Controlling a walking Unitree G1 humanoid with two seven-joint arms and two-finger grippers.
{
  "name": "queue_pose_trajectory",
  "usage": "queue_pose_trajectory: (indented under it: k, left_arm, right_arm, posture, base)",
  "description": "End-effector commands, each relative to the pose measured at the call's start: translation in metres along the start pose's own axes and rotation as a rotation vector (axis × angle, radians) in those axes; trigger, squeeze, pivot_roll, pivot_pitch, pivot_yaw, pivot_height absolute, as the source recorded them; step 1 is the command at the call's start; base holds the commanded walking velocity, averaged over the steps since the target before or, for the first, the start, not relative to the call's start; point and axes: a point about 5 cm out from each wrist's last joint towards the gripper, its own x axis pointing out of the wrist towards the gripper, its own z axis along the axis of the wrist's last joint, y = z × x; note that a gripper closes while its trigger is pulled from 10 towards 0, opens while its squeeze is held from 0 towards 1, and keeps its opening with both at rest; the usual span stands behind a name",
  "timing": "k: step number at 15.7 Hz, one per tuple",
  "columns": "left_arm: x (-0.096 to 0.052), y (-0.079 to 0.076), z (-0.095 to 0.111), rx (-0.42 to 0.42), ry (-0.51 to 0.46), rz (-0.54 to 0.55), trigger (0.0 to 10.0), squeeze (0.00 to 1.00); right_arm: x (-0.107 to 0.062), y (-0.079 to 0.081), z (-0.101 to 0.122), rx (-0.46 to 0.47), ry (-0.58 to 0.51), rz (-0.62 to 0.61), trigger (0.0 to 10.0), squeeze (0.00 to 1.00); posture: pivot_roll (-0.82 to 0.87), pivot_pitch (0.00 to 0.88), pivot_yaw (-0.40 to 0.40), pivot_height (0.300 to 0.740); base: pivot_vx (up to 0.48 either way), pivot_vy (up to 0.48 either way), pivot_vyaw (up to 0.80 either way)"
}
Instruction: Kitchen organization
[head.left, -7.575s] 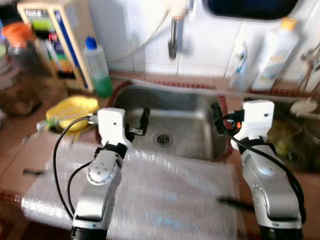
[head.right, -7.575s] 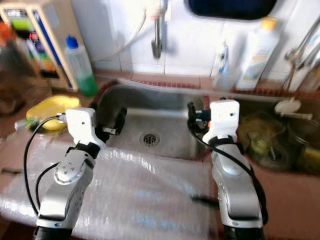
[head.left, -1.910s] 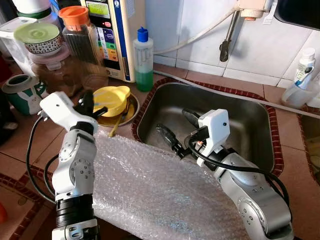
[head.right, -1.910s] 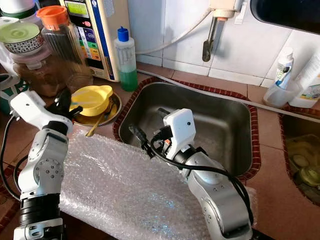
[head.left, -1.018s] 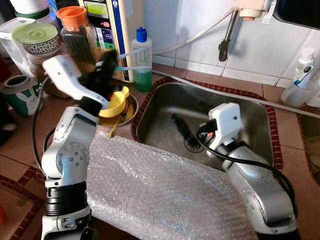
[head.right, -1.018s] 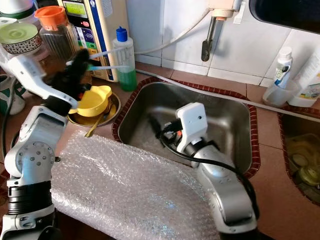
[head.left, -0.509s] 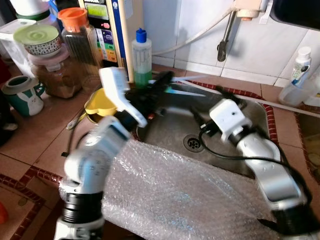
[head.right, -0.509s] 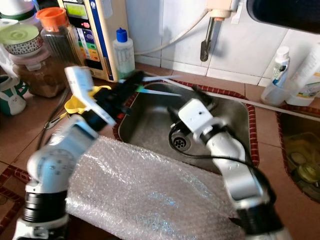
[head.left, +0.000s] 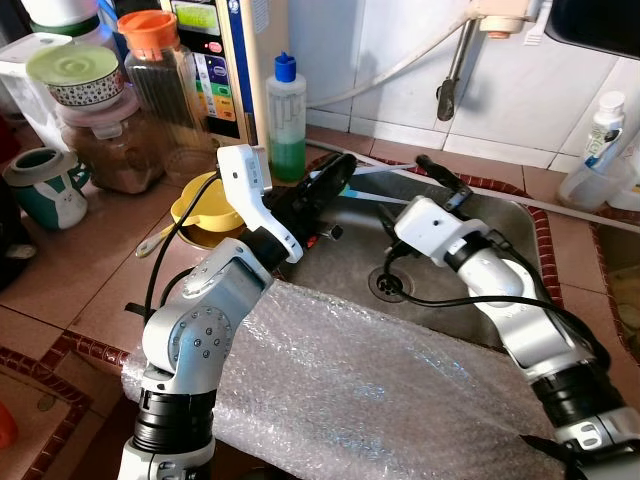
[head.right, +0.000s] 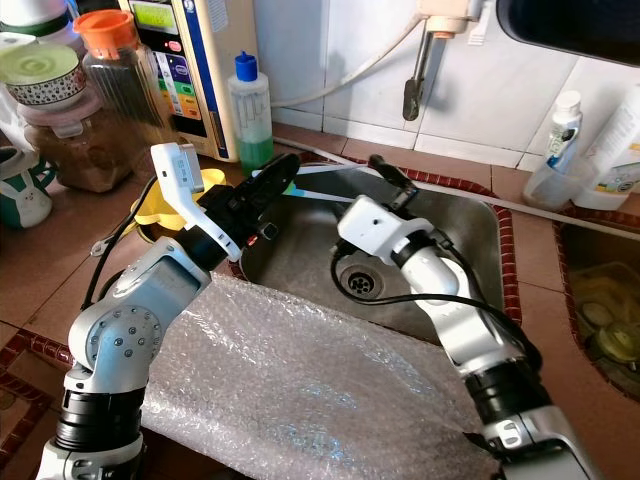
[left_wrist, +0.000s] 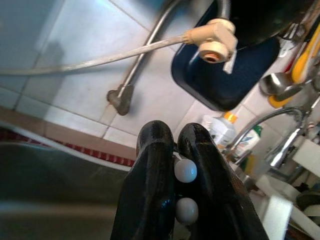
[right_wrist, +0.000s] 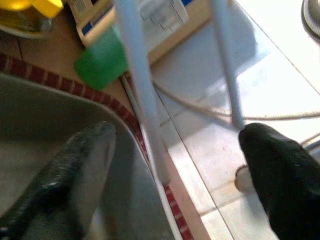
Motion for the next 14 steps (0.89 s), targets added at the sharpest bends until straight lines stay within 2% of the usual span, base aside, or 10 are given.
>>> queue_pose_trajectory:
  k: [1,2,3,4,5,6,7,8,11,14]
  left_arm:
    - [0.0,-0.002,0.0,0.025,-0.007,0.003,0.0,0.0]
    - [0.001,0.0,0.0,0.066,-0.013,0.028,0.0,0.0]
    - [0.001,0.002,0.001,0.088,-0.024,0.044,0.4,0.0]
    - [0.002,0.006,0.005,0.112,-0.065,0.096,1.0,0.0]
    - [0.002,0.008,0.007,0.135,-0.08,0.119,1.2,0.0]
    - [0.002,0.014,0.011,0.189,-0.12,0.194,1.1,0.0]
    - [0.001,0.017,0.012,0.198,-0.138,0.229,1.0,0.0]
    - [0.001,0.02,0.013,0.194,-0.151,0.25,1.5,0.0]
    - [0.001,0.021,0.011,0.191,-0.151,0.252,1.3,0.0]
    - [0.006,0.018,0.003,0.188,-0.145,0.236,1.4,0.0]
  right_arm:
    - [0.005,-0.002,0.006,-0.017,-0.037,-0.005,1.4,0.0]
    - [0.008,-0.001,0.009,-0.009,-0.051,0.003,0.0,0.0]
    - [0.008,0.0,0.01,-0.003,-0.056,0.008,0.0,0.0]
    - [0.007,0.002,0.01,-0.004,-0.058,0.015,8.6,0.0]
    - [0.007,0.002,0.009,-0.008,-0.056,0.014,10.0,0.0]
    - [0.004,-0.001,0.006,-0.017,-0.031,-0.017,10.0,0.0]
    - [0.003,-0.002,0.005,-0.018,-0.024,-0.031,10.0,0.0]
    - [0.001,-0.002,0.005,-0.007,-0.029,-0.031,10.0,0.0]
    - [0.0,0.004,0.011,0.026,-0.069,0.008,10.0,0.0]
    - [0.007,0.014,0.026,0.037,-0.145,0.087,10.0,0.0]
  posture:
    - [0.01,0.095,-0.013,0.74]
    - [0.0,0.094,-0.015,0.74]
    - [0.0,0.094,-0.015,0.74]
    - [0.0,0.092,-0.015,0.74]
    - [0.0,0.092,-0.015,0.74]
    - [0.0,0.09,-0.016,0.74]
    - [0.0,0.09,-0.016,0.74]
    - [-0.01,0.089,-0.018,0.74]
    - [-0.01,0.088,-0.018,0.74]
    - [-0.01,0.085,-0.018,0.74]
  base:
    - [0.0,0.0,0.0]
    - [0.0,0.0,0.0]
    - [0.0,0.0,0.0]
    - [0.0,0.0,0.0]
    - [0.0,0.0,0.0]
    - [0.0,0.0,0.0]
    - [0.0,0.0,0.0]
    - [0.0,0.0,0.0]
    - [0.0,0.0,0.0]
    - [0.0,0.0,0.0]
